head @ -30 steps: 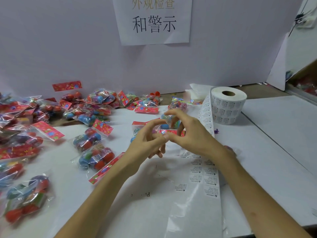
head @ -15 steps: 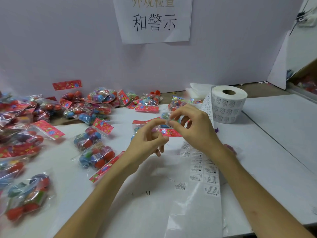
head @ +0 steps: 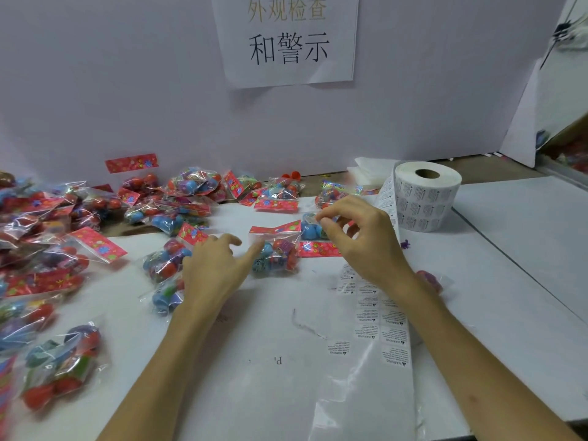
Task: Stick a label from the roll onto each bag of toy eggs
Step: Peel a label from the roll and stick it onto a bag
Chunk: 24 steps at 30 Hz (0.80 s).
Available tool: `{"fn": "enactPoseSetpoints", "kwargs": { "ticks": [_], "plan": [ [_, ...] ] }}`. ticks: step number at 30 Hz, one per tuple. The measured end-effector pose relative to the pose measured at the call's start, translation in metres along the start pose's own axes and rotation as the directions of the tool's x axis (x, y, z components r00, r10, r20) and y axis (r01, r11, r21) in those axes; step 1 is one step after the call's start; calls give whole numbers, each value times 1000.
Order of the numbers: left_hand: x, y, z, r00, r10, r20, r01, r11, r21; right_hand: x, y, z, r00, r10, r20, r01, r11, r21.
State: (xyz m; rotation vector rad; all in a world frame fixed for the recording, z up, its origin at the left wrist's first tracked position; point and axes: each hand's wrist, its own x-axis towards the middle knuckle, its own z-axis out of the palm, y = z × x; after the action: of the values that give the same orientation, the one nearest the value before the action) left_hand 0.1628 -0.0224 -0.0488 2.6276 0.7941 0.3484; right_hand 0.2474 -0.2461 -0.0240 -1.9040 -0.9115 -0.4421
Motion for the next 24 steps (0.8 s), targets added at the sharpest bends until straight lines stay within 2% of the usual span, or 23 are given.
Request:
{"fn": "enactPoseSetpoints", "kwargs": {
  "ticks": [2, 4, 7, 10, 14, 16, 17, 19, 21, 22, 24],
  "plan": [
    [-2, 5, 2, 999, 20, 49, -24, 995, 92, 0, -1, 0, 1000, 3, 3, -3, 1000, 1],
    [-5, 10, 2, 998, 46, 45, -50, 995, 87, 0, -1, 0, 1000, 4, 6, -4, 1000, 1],
    [-9, 13, 0, 996, 88, 15, -85, 988, -132, 0, 0, 1, 1000, -1, 7, 1, 1000, 1],
    [-13, 15, -2, 992, 128, 15, -112, 911, -398, 0, 0, 2, 1000, 4, 8, -4, 1000, -9],
    [-16, 22, -1, 986, 169, -16, -149, 817, -557, 0, -1, 2, 1000, -6, -13, 6, 1000, 13],
    [-15, 25, -3, 993, 115, 23, -68, 723, -688, -1, -2, 1, 1000, -3, -27, 4, 1000, 21],
    [-14, 26, -5, 993, 88, 72, -2, 644, -765, -1, -2, 1, 999, 3, -34, -2, 1000, 23],
    [-12, 26, -11, 976, 83, 200, 145, 434, -889, -1, -2, 1, 999, 21, -45, -19, 999, 31],
    [-10, 25, -15, 945, 140, 295, 257, 241, -936, -1, -3, 0, 998, 34, -50, -32, 999, 42],
    [-10, 24, -17, 933, 168, 320, 291, 172, -941, -1, -4, 0, 998, 45, -49, -42, 998, 53],
    [-10, 24, -19, 926, 188, 327, 306, 130, -943, 0, -5, 1, 995, 90, -40, -86, 992, 95]
  ]
}}
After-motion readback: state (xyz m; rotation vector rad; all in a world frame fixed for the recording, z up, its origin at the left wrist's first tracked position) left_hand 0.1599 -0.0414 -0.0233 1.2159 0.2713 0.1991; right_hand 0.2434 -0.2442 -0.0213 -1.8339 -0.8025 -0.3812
